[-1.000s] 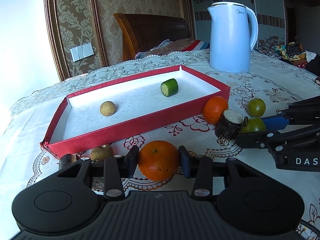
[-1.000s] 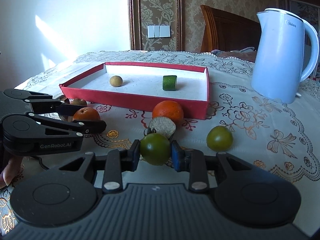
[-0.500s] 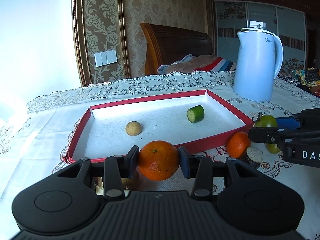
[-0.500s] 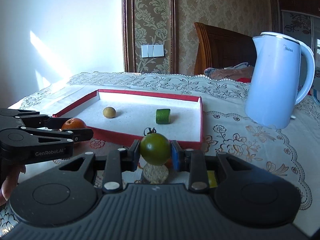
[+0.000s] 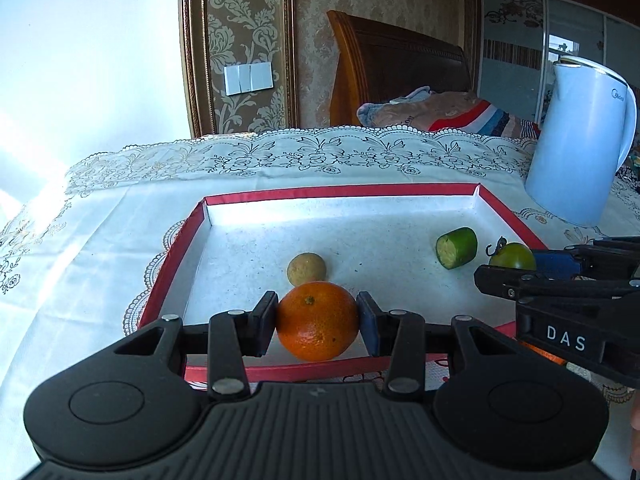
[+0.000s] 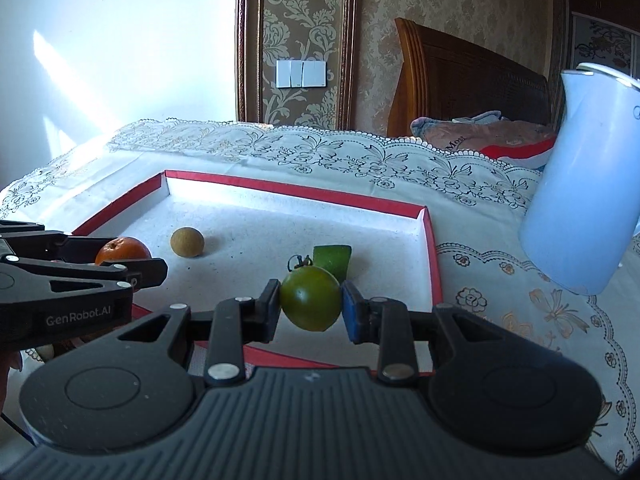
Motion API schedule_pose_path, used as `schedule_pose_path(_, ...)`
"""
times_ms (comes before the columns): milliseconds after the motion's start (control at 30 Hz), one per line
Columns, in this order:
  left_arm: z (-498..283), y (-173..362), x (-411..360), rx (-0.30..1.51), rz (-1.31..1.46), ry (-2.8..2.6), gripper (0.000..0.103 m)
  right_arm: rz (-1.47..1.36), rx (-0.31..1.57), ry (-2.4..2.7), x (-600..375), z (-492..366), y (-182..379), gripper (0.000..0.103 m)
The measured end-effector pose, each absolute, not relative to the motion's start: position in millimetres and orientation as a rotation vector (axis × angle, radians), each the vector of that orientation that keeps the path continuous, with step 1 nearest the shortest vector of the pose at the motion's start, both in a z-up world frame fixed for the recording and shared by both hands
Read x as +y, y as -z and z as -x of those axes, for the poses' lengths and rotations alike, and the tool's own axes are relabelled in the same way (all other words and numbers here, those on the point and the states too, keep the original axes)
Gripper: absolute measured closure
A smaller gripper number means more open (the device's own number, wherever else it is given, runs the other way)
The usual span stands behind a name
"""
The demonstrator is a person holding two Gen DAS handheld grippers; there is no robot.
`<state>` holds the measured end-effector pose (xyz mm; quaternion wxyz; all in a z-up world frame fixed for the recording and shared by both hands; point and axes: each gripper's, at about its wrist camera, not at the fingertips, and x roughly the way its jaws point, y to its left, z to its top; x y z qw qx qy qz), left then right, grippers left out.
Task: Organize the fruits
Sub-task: 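Carry the orange and green tomato with both grippers into the red tray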
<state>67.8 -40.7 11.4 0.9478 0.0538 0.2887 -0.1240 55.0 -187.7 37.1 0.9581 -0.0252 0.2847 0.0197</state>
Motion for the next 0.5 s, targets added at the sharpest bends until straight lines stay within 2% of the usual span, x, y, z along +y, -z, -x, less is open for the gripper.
schedule_pose_path(500, -111, -1, -45, 0.657, -0.079, 0.175, 0.061, 0.023, 0.652, 0.014, -198, -101, -18, 0.073)
